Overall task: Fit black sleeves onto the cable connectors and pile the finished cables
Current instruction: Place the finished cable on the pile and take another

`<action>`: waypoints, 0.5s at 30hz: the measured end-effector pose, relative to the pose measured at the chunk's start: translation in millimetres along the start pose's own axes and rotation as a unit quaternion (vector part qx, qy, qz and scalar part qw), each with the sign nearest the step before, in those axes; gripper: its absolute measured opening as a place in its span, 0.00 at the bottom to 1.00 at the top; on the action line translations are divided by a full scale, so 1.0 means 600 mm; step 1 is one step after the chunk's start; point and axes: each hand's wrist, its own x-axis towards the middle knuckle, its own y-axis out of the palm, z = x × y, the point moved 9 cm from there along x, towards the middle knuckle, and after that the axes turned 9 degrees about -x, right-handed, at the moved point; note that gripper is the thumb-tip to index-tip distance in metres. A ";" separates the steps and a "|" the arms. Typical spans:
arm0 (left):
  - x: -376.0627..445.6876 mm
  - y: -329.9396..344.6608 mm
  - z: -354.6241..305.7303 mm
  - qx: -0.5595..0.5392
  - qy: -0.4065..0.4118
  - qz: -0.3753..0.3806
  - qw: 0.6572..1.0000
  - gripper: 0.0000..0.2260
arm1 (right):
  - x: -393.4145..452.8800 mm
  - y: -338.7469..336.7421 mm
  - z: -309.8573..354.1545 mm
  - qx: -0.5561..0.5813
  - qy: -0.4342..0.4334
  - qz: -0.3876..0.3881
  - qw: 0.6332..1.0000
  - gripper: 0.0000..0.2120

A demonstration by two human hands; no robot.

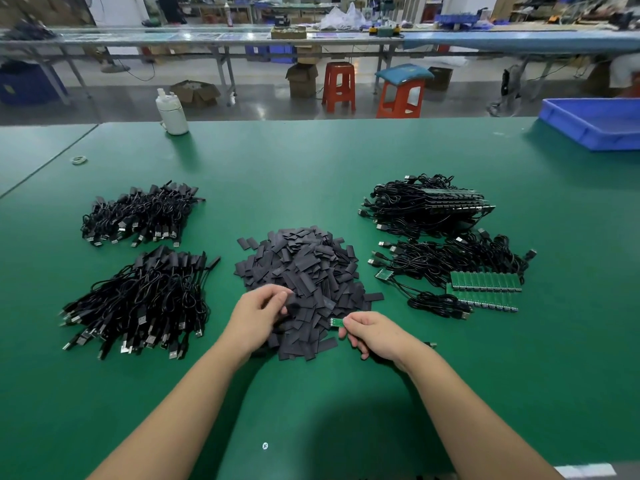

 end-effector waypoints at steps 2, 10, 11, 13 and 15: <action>-0.009 0.030 -0.009 0.099 0.029 0.059 0.993 0.08 | 0.000 0.001 0.000 0.003 -0.005 0.002 1.000 0.16; -0.036 0.102 -0.022 0.246 0.126 0.124 0.953 0.14 | 0.002 0.003 0.000 0.016 -0.010 0.003 1.000 0.16; -0.038 0.105 -0.024 0.252 0.137 0.121 0.950 0.14 | 0.001 0.003 0.000 0.017 -0.011 0.004 1.000 0.16; -0.038 0.107 -0.026 0.263 0.150 0.114 0.946 0.13 | 0.001 0.003 0.000 0.013 -0.013 0.001 1.000 0.16; -0.039 0.105 -0.027 0.266 0.159 0.109 0.944 0.11 | 0.000 0.000 -0.001 0.004 -0.012 -0.008 1.000 0.15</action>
